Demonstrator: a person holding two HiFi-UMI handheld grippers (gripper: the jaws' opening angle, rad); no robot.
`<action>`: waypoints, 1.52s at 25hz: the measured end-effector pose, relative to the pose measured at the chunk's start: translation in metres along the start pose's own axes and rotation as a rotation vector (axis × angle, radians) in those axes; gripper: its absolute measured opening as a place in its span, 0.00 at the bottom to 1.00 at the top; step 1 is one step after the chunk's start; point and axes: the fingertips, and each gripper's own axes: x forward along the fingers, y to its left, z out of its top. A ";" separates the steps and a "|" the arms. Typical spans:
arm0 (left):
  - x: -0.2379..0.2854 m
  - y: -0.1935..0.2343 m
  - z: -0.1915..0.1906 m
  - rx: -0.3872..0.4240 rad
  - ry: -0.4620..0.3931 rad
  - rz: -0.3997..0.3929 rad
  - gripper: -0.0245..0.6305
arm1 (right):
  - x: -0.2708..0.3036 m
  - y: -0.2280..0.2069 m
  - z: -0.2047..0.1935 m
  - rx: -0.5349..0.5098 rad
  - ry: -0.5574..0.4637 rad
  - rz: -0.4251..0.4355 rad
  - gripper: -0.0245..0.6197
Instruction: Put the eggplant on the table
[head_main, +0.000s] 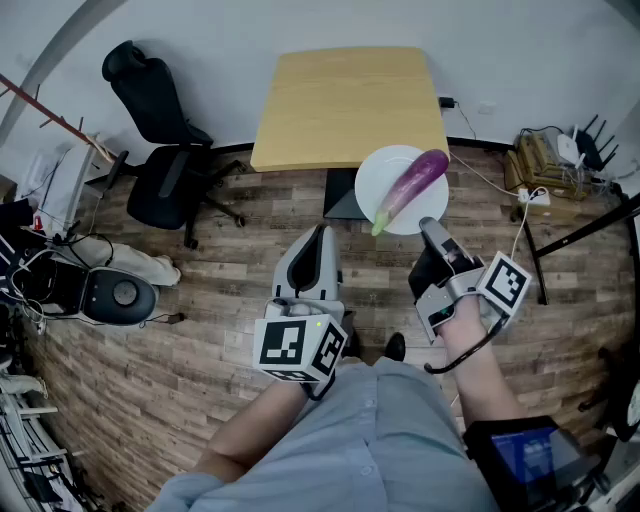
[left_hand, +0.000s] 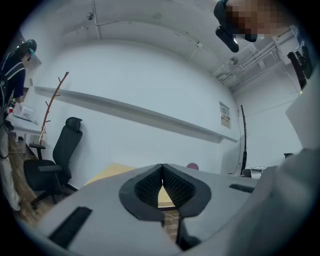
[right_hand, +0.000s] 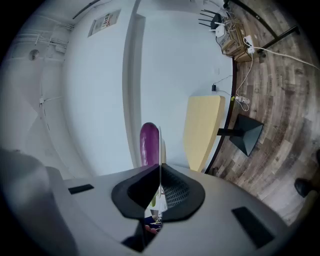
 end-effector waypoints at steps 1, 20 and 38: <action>0.000 0.000 0.000 0.002 0.001 -0.001 0.05 | 0.001 0.000 0.001 -0.001 0.000 0.002 0.05; 0.002 0.007 -0.005 0.006 -0.003 -0.003 0.05 | 0.002 -0.009 0.004 0.024 -0.030 -0.003 0.05; 0.021 0.113 0.007 -0.003 0.022 -0.043 0.05 | 0.096 -0.012 -0.056 0.017 -0.037 -0.026 0.05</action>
